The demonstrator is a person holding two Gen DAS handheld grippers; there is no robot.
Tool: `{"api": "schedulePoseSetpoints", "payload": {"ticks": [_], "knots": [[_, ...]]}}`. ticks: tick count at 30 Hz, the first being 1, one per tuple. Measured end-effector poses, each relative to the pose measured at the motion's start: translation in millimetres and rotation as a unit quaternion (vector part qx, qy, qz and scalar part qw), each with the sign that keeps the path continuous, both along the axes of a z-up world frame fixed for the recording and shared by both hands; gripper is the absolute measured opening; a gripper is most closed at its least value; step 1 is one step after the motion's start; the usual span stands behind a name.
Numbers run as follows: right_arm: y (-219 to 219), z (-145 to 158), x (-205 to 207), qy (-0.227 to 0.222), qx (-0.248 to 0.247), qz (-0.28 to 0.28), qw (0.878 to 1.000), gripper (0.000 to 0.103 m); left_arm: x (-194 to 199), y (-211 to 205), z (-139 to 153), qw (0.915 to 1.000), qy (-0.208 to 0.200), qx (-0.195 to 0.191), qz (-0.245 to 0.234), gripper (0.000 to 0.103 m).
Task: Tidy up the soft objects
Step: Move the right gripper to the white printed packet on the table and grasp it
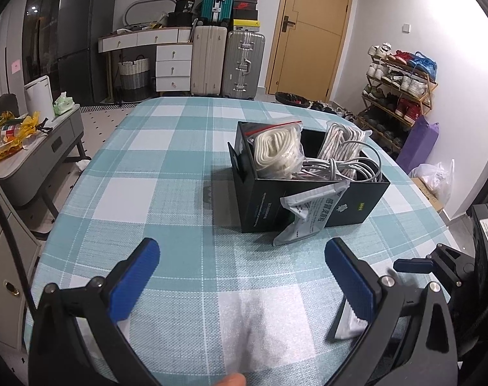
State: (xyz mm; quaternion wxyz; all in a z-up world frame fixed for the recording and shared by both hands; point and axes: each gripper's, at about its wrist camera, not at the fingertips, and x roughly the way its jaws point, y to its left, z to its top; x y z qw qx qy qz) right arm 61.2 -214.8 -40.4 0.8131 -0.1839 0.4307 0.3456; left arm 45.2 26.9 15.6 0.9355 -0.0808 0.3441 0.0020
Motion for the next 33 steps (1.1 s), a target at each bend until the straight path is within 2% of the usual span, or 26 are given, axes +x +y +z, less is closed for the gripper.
{"api": "schedulePoseSetpoints", "payload": {"ticks": [8, 23, 26, 28, 30, 33], "knots": [[-9, -1, 16, -0.001, -0.006, -0.046, 0.999, 0.102, 5, -4, -3, 1.0000, 0.004, 0.005, -0.005, 0.103], [-23, 2, 34, 0.003, -0.001, -0.086, 0.996, 0.101, 17, -11, -10, 0.9997, 0.014, 0.012, -0.017, 0.103], [-24, 3, 34, -0.002, 0.002, -0.086, 0.996, 0.093, 19, -12, -11, 0.9996, 0.016, 0.012, -0.018, 0.103], [-24, 5, 33, -0.007, 0.007, -0.084, 0.996, 0.078, 20, -13, -12, 0.9996, 0.017, 0.012, -0.019, 0.103], [-24, 6, 33, -0.012, 0.009, -0.082, 0.996, 0.072, 21, -14, -12, 0.9996, 0.017, 0.013, -0.020, 0.103], [-24, 6, 34, -0.016, 0.013, -0.078, 0.997, 0.068, 22, -15, -12, 0.9995, 0.018, 0.015, -0.022, 0.103]]}}
